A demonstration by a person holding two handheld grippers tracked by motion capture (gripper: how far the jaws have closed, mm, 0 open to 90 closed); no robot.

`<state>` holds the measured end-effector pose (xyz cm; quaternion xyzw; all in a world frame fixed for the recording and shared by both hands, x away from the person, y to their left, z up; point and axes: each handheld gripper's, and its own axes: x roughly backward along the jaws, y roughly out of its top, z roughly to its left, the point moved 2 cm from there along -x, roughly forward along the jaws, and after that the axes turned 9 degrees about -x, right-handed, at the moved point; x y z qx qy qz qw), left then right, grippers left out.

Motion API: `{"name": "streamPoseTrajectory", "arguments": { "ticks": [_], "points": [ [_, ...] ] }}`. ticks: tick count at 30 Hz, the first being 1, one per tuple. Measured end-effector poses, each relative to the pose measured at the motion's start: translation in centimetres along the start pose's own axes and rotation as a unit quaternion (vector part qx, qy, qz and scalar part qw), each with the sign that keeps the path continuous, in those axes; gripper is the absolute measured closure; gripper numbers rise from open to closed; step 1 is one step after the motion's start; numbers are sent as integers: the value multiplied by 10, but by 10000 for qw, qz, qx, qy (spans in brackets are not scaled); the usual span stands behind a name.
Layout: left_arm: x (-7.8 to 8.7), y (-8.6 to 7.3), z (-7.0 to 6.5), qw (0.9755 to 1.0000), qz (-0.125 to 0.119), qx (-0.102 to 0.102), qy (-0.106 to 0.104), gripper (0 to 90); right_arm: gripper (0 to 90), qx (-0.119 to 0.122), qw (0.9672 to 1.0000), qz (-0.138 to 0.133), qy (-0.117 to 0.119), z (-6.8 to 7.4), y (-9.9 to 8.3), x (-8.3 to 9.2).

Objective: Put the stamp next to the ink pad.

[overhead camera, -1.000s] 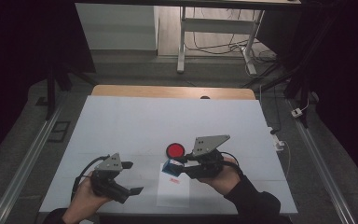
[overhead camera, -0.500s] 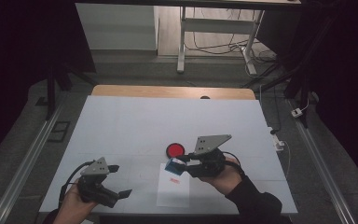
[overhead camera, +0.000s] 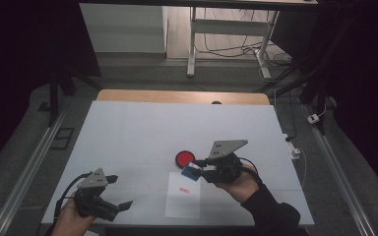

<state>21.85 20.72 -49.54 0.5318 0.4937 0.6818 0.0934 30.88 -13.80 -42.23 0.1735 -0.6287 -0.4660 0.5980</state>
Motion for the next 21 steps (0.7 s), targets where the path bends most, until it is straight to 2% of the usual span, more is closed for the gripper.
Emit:
{"name": "streamPoseTrajectory", "arguments": {
  "ticks": [6,13,16,21],
  "points": [
    [3,-2,1,9999,70,20,147,0,698,-93,9997,35,-241,-10,-4,4],
    [5,-3,1,9997,120,30,226,0,698,-275,9983,78,-504,-26,-11,9],
    [5,-3,0,9993,226,21,301,0,698,-319,9975,87,-630,-32,-14,11],
    [6,-4,0,9992,230,29,319,0,698,-427,9957,76,-818,-43,-18,14]
  ]
}}
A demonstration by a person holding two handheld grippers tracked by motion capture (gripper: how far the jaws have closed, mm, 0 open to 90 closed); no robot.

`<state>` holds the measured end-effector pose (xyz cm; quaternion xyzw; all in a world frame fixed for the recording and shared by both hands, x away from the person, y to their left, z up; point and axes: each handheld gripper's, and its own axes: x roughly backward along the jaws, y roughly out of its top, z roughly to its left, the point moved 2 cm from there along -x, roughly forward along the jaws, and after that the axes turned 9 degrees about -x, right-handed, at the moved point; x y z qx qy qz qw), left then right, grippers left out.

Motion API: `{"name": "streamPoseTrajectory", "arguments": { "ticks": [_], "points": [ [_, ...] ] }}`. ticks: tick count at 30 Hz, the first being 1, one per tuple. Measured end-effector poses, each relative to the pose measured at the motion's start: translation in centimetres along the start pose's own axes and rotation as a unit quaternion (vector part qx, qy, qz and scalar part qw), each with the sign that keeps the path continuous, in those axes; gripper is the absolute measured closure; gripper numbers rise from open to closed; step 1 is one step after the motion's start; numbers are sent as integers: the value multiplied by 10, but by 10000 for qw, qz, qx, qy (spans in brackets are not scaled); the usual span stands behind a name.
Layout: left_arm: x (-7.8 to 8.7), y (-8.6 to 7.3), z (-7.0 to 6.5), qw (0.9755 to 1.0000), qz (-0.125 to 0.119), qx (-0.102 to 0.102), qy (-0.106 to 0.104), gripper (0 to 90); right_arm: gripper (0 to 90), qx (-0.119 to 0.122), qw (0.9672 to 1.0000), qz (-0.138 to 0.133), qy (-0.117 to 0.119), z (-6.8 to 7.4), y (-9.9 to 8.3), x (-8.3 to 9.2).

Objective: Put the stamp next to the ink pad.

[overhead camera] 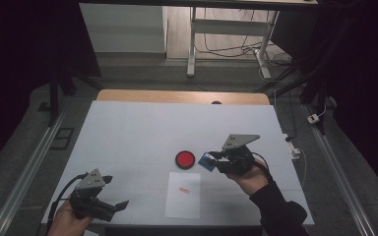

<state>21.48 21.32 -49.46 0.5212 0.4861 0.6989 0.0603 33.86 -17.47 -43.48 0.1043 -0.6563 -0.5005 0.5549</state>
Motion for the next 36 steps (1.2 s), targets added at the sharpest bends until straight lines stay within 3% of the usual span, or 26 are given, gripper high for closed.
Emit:
{"name": "streamPoseTrajectory", "arguments": {
  "ticks": [13,29,36],
  "points": [
    [2,-1,1,9999,-70,71,16,0,697,-137,9989,81,-439,-21,-7,2],
    [1,-1,0,10000,-18,34,20,0,697,-319,9937,282,-1033,-50,-20,-1],
    [0,0,0,10000,7,13,24,0,697,-407,9920,341,-1141,-59,-24,-4]
  ]
}}
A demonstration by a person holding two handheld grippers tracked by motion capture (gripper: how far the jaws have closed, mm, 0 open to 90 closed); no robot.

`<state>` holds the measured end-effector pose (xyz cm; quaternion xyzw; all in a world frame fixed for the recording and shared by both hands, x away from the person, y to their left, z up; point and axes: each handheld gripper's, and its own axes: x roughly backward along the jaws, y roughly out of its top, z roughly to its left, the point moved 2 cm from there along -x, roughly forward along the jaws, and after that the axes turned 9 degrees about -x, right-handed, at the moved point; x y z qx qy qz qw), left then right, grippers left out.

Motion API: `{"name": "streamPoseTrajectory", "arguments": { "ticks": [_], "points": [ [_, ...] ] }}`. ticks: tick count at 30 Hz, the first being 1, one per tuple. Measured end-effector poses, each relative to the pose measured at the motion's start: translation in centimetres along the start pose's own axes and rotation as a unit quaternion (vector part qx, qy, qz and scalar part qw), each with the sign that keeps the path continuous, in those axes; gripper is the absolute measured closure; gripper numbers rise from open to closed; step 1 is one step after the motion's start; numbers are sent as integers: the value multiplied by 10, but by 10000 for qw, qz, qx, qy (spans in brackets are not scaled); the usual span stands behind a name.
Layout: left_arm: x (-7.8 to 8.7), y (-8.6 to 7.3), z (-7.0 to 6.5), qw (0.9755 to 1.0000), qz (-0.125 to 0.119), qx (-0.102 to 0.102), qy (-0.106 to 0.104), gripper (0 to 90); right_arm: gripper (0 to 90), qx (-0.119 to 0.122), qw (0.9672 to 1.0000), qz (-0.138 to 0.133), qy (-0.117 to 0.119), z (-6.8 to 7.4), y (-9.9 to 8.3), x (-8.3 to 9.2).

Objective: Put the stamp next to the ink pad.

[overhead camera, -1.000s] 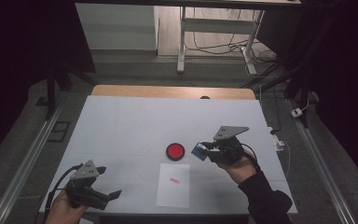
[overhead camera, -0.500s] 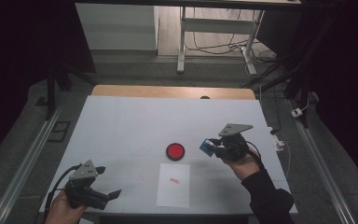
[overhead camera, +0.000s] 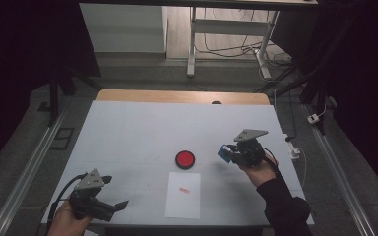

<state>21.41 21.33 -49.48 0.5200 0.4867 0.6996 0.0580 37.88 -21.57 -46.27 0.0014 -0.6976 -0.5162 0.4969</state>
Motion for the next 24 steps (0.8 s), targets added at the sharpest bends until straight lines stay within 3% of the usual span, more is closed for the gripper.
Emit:
{"name": "streamPoseTrajectory", "arguments": {
  "ticks": [24],
  "points": [
    [0,0,0,10000,9,21,-1,0,696,-144,9988,461,-26,-11,-15,-23]
  ]
}}
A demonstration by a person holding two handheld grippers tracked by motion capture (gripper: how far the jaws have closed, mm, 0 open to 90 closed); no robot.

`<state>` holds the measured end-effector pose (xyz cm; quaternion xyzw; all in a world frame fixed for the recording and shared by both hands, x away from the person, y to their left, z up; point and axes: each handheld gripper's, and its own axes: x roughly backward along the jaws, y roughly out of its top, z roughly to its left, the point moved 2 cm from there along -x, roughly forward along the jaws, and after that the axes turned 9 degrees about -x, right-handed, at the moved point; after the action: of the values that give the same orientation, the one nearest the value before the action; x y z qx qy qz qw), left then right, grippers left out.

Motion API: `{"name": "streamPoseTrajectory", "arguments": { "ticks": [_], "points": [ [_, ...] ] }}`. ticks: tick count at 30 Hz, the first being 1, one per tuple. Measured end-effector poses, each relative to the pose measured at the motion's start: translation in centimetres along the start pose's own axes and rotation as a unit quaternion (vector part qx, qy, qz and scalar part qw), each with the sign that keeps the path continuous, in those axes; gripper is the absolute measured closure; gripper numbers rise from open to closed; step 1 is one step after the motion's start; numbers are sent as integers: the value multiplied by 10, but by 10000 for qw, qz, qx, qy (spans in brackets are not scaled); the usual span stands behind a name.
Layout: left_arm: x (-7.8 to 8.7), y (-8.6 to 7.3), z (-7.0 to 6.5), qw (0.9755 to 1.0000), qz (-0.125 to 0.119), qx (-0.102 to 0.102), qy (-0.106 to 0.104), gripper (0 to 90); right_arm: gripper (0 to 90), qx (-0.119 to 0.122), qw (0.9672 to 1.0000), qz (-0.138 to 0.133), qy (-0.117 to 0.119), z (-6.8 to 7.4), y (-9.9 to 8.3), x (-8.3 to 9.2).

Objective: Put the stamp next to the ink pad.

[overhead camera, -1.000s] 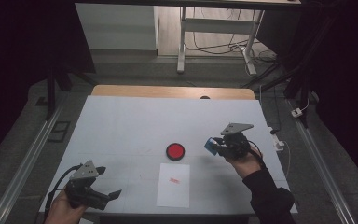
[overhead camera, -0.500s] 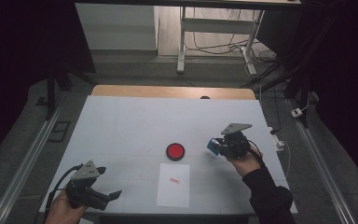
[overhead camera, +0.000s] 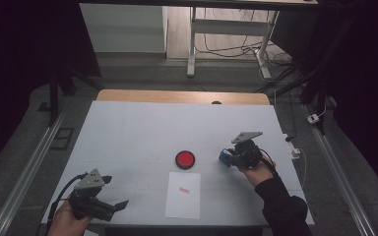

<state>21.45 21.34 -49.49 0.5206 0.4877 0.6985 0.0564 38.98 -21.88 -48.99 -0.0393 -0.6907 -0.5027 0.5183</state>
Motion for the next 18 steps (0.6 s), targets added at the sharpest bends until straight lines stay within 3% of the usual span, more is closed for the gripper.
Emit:
{"name": "streamPoseTrajectory", "arguments": {
  "ticks": [7,14,18],
  "points": [
    [0,0,0,10000,12,-8,2,0,694,-47,9999,161,-2,-2,-4,-5],
    [0,0,0,10000,14,0,-5,0,685,-96,9998,152,7,-2,-4,-5],
    [0,0,0,10000,18,-4,-5,0,636,-130,9999,63,-1,-2,-3,-2]
  ]
}}
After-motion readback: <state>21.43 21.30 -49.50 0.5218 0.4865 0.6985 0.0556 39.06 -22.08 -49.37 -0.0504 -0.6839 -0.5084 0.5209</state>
